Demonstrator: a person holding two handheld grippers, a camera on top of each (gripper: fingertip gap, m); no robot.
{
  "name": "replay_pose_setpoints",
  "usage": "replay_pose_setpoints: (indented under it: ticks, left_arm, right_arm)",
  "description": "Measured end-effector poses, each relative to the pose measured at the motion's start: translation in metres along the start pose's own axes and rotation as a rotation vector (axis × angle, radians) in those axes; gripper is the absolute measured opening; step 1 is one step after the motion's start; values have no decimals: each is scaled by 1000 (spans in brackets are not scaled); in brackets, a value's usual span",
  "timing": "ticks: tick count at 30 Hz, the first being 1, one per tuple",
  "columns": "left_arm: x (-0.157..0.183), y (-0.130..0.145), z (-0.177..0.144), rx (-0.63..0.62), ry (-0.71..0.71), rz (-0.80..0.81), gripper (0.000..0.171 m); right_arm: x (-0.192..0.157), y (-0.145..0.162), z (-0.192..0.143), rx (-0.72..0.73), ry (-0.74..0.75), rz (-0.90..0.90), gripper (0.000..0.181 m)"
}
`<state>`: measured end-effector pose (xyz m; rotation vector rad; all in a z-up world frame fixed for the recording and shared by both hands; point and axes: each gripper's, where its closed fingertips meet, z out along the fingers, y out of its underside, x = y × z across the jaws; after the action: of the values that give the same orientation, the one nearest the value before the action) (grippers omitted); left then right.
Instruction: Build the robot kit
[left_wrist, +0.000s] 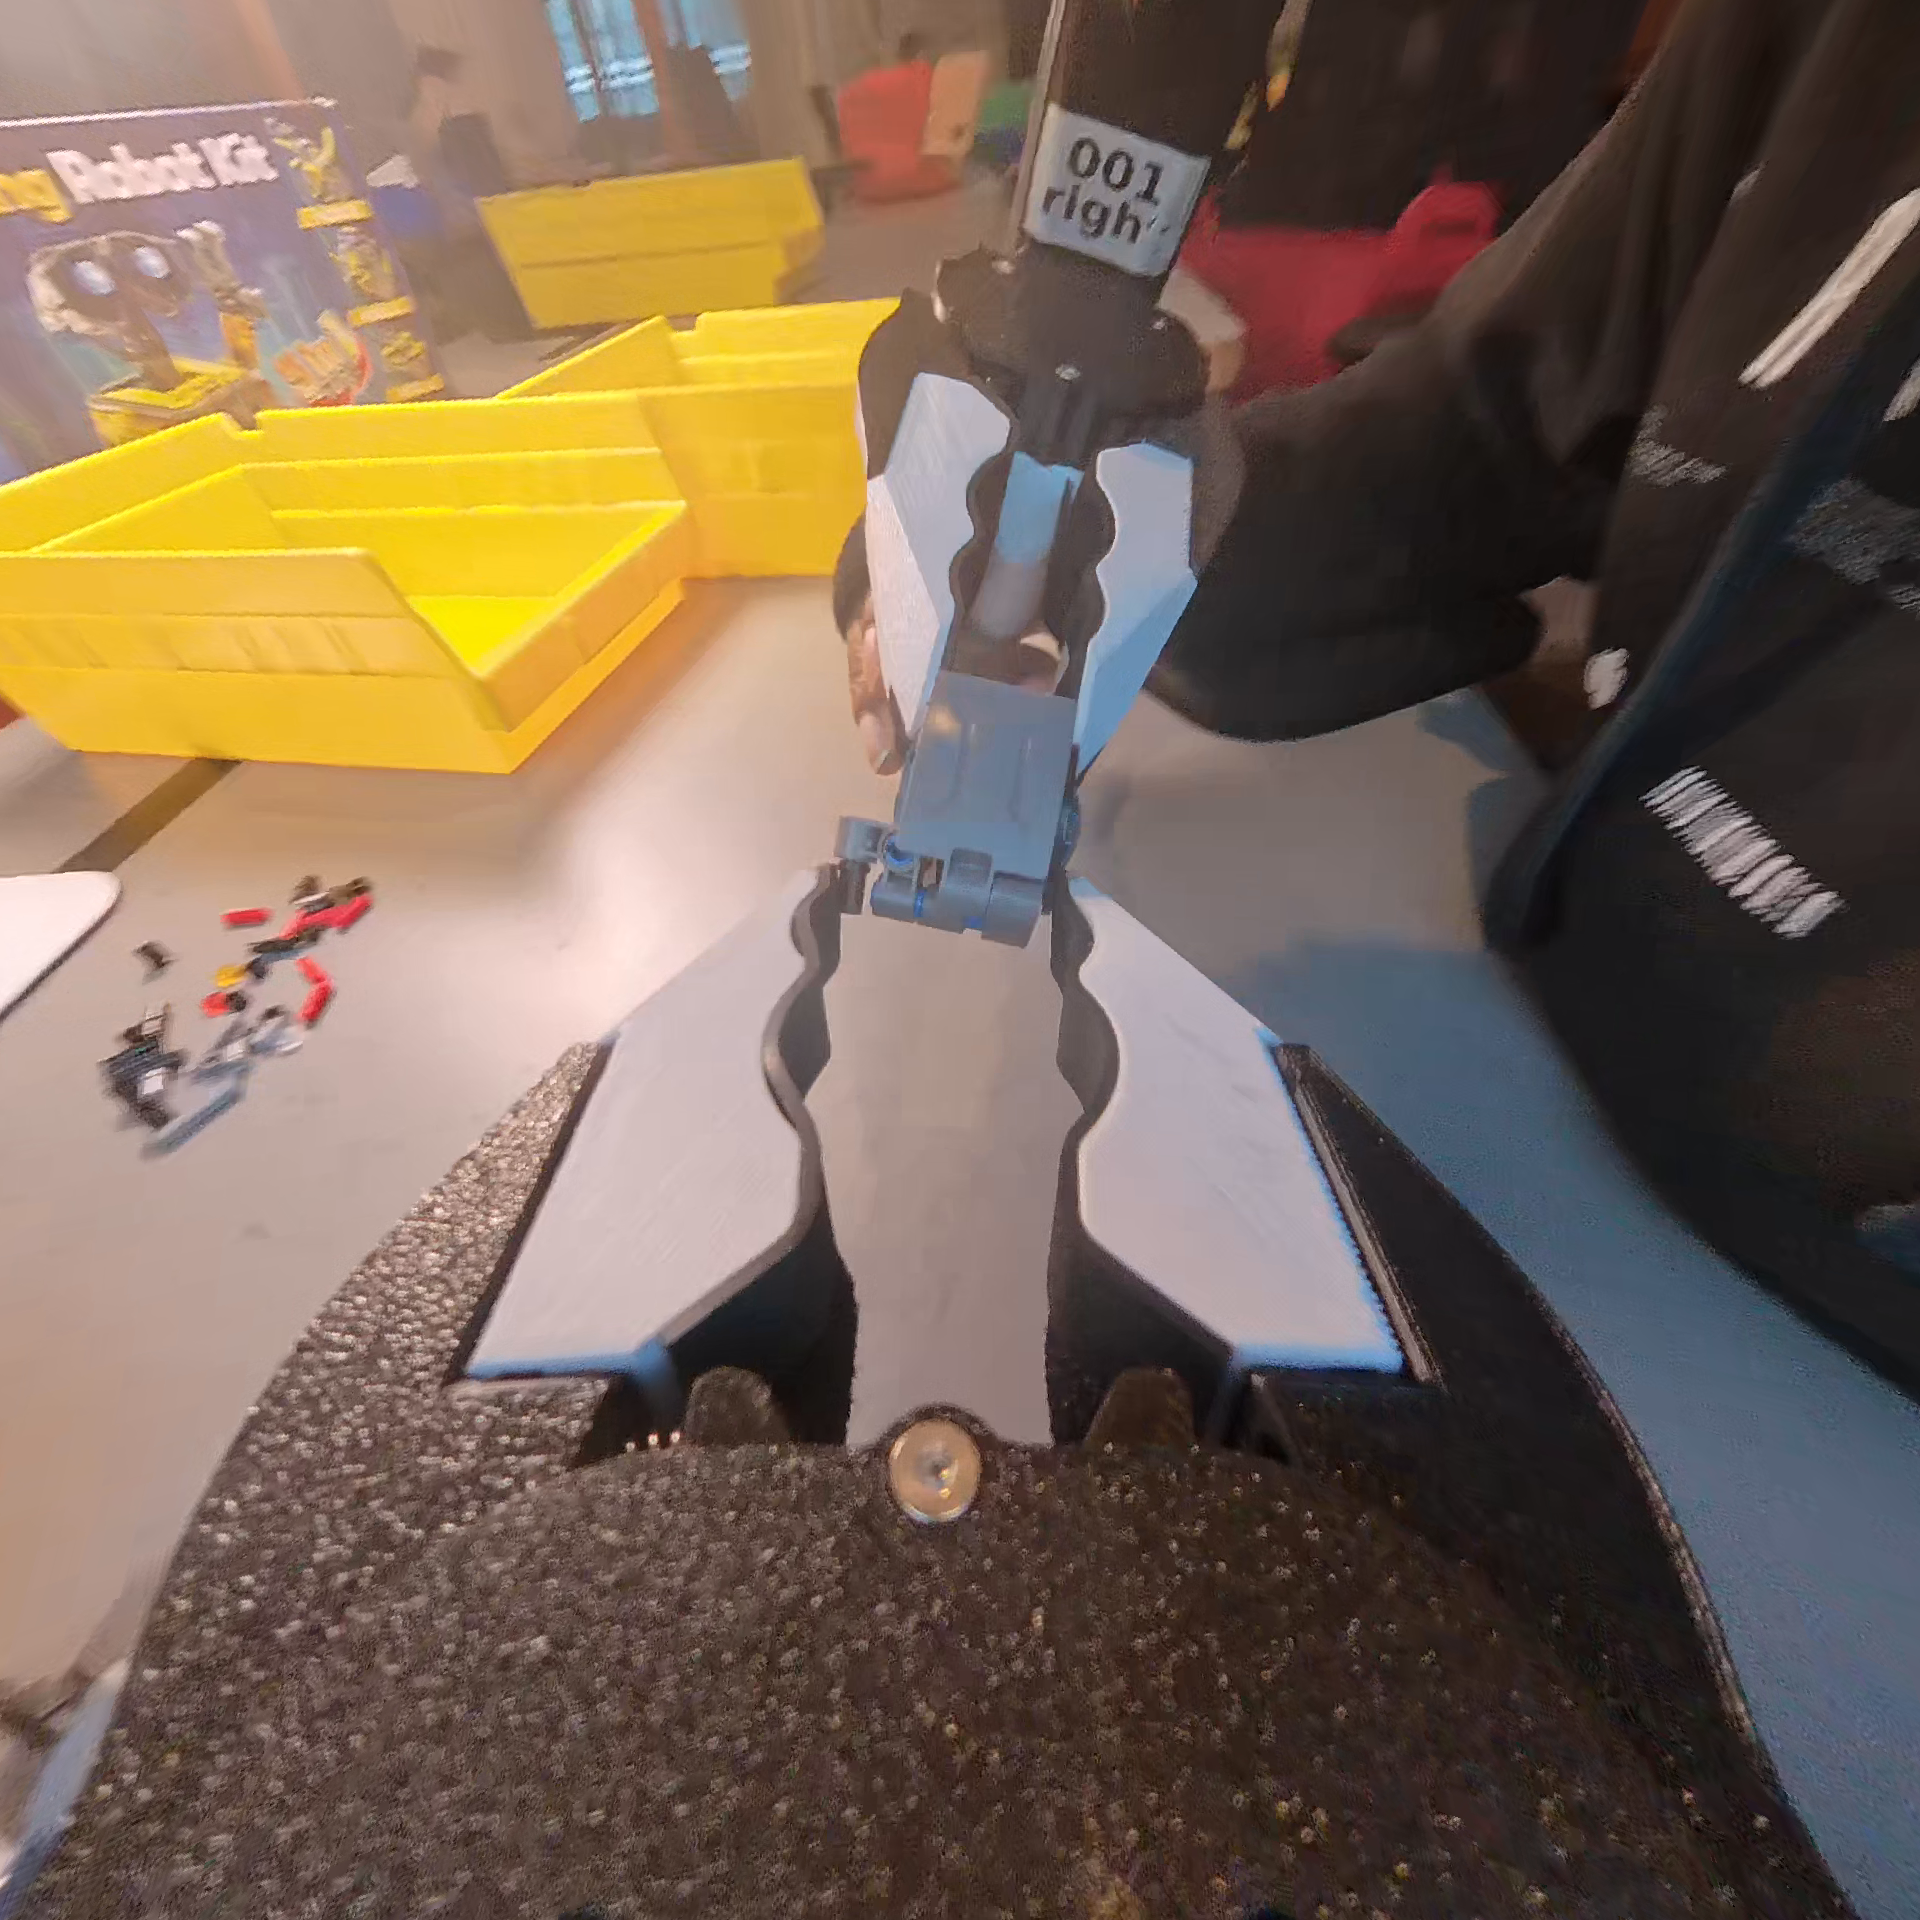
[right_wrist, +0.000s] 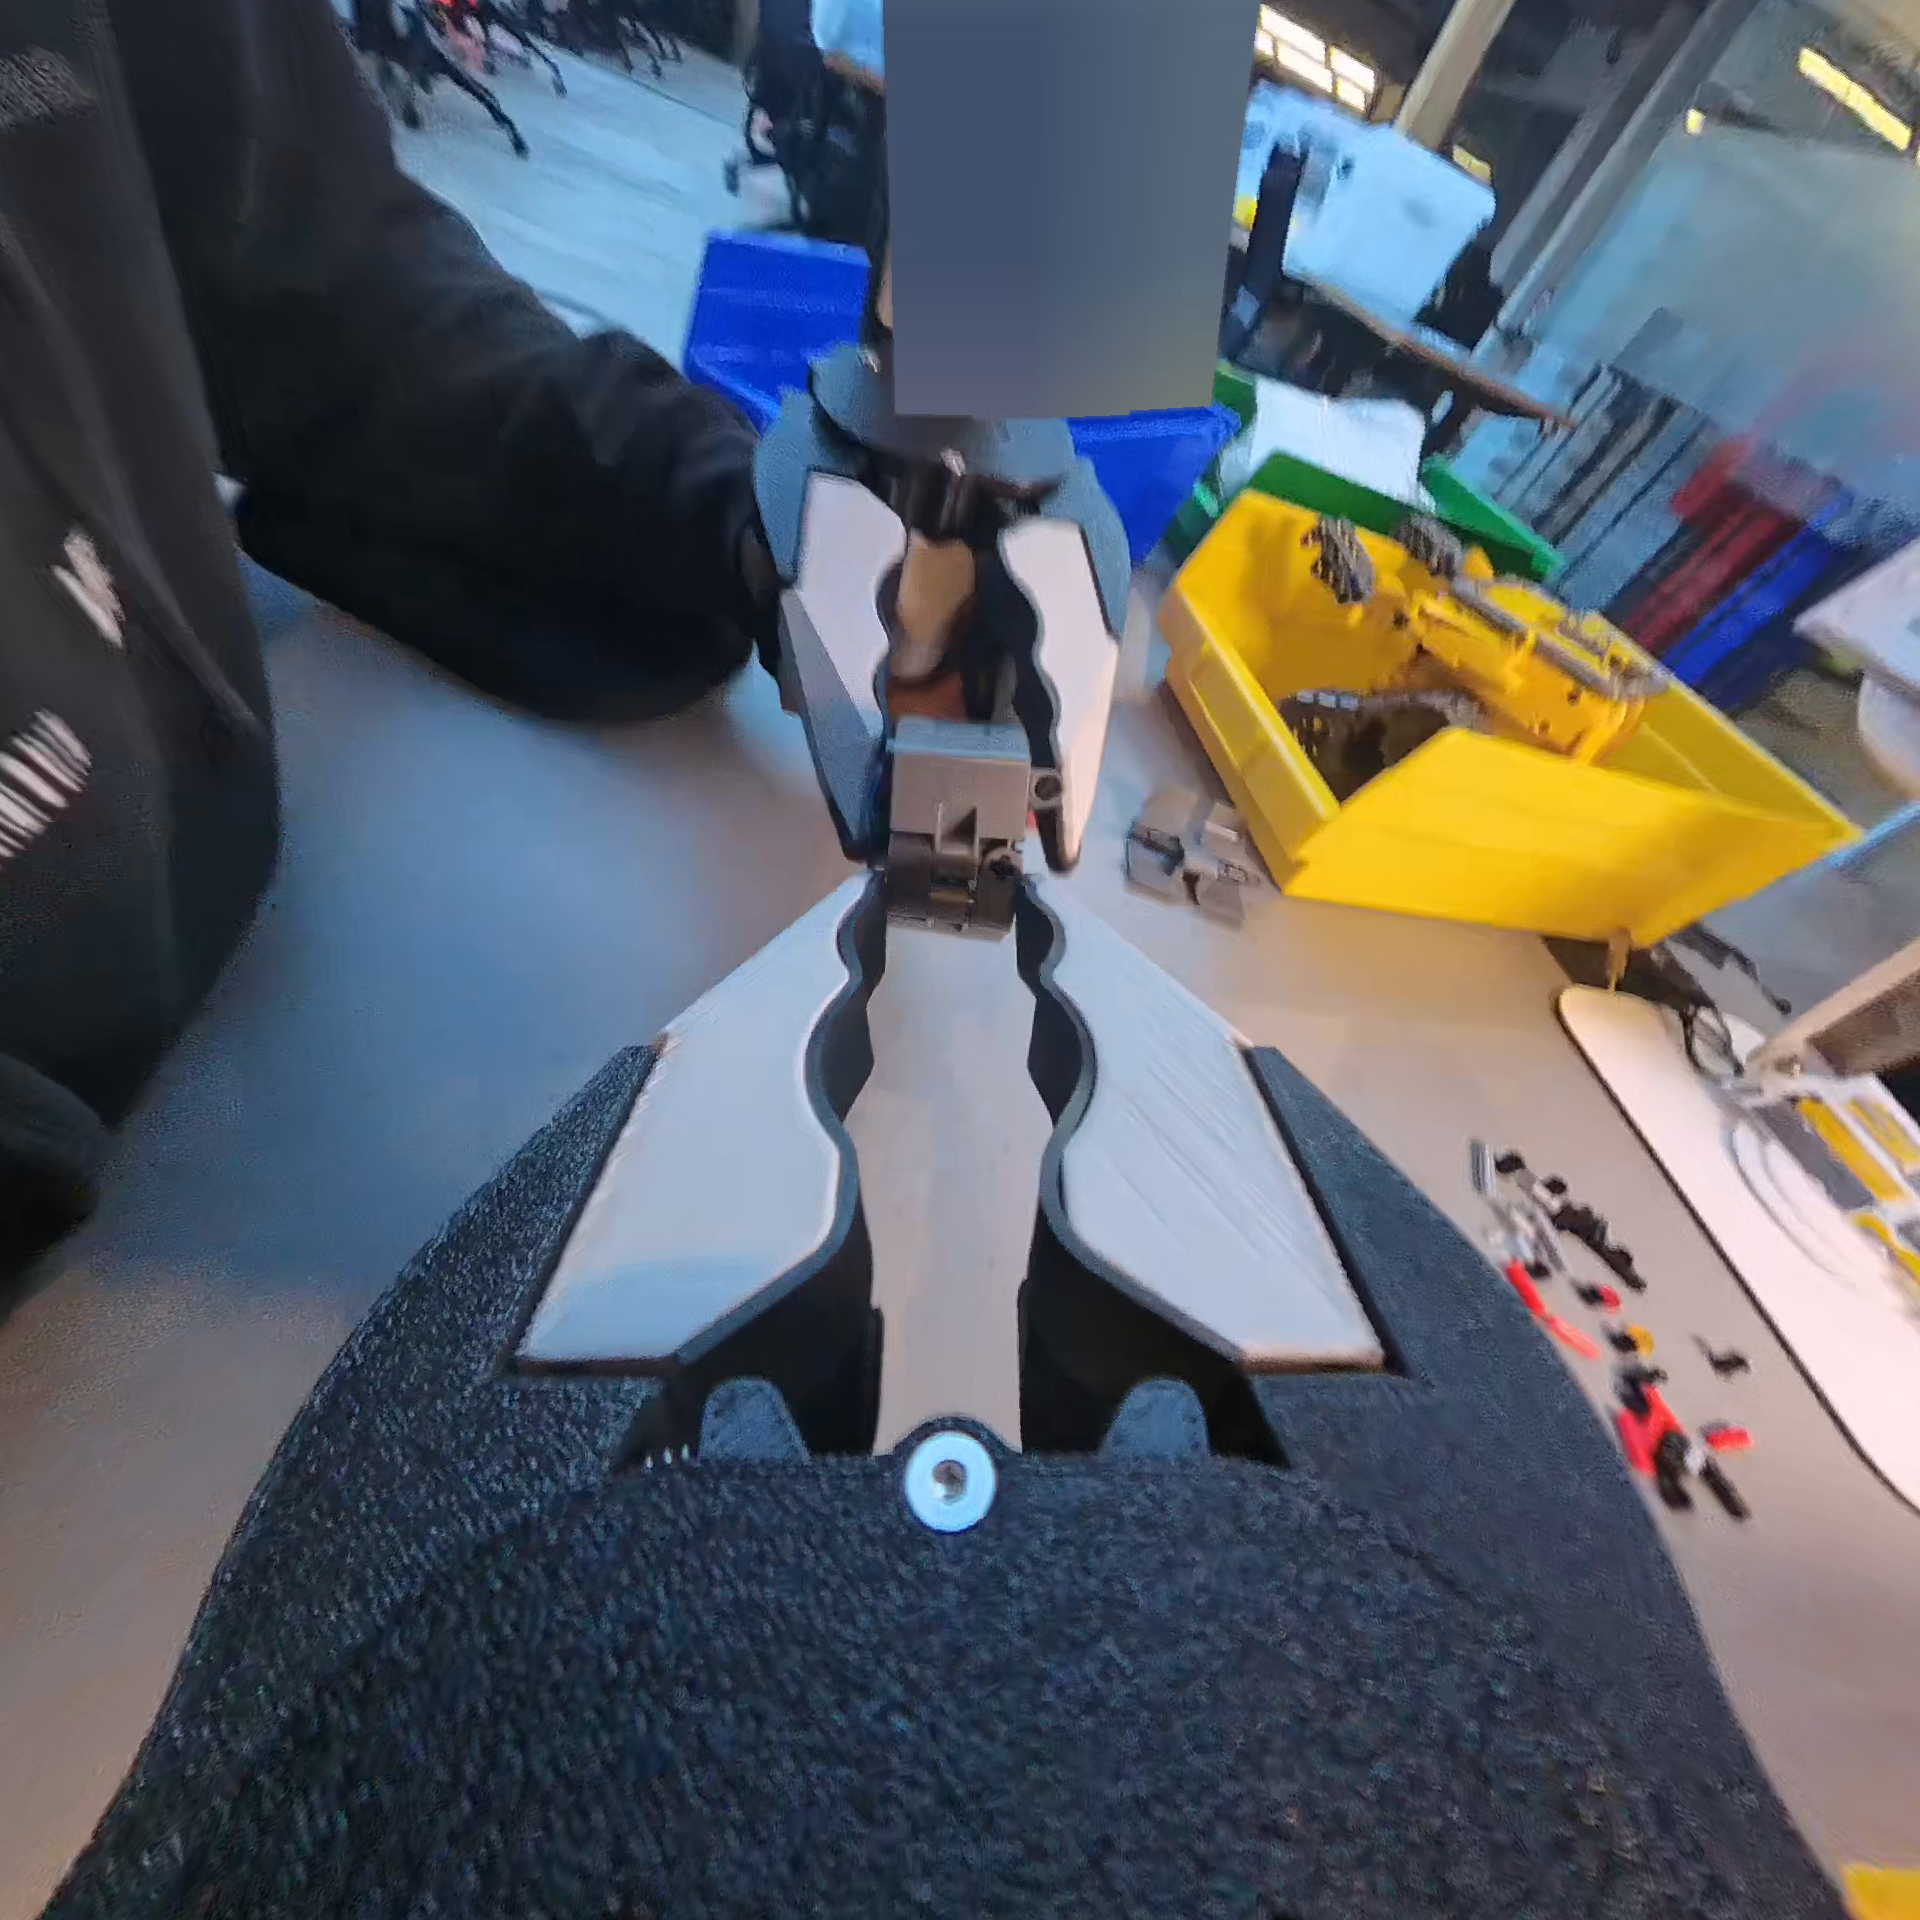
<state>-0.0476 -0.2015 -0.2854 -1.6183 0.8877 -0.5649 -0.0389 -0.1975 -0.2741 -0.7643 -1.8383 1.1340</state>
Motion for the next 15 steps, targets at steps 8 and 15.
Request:
replay_pose_setpoints:
  ticks: [8,15]
  left_arm:
    - [-8,10,2,-174,-198,403,39]
    - [-8,15,10,-308,-332,779,39]
  right_arm:
    - [-1,21,3,-118,29,-140,39]
    - [-1,14,6,-94,59,-175,45]
